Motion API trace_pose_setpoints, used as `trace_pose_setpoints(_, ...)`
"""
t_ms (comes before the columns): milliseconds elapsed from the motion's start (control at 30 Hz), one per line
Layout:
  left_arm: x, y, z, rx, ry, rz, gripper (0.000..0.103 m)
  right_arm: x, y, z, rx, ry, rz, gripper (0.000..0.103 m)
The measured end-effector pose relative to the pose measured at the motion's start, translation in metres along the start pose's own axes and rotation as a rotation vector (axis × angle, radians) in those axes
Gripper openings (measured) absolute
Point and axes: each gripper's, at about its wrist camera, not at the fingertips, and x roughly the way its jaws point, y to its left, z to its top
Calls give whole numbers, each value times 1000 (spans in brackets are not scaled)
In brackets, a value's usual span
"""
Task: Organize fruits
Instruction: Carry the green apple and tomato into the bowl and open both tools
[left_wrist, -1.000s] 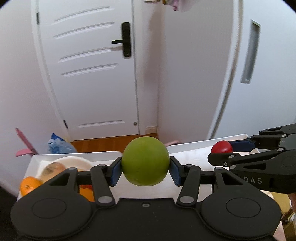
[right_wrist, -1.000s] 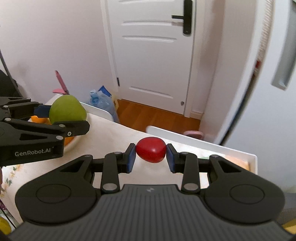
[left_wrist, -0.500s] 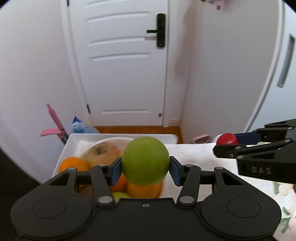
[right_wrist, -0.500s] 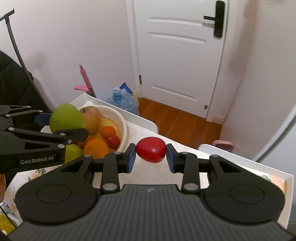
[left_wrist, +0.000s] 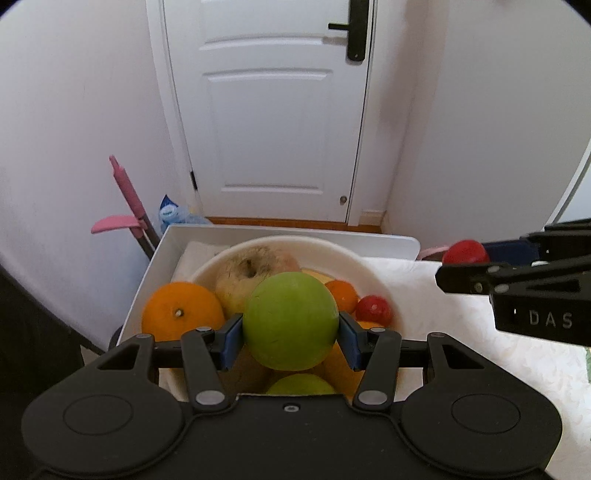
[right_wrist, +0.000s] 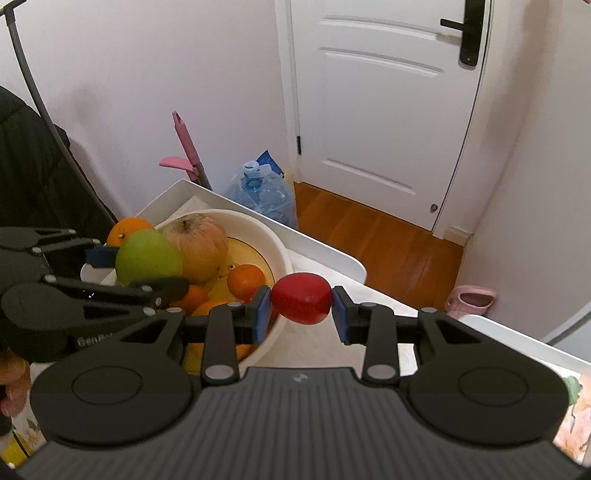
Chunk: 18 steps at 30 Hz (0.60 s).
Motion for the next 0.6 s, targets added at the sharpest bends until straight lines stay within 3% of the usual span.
trace_pose_setpoints(267,8,5,-9,-2,19,-1,58,7,7,2,-16,10,7,50)
trace_pose_setpoints(400,-2,7,-8,-4,-29,14,89,5,8,2,-18,9,7,50)
trace_pose_setpoints(600,-20,12,-12,-10,-49,29,90,2,13,4,-36,0,14,50)
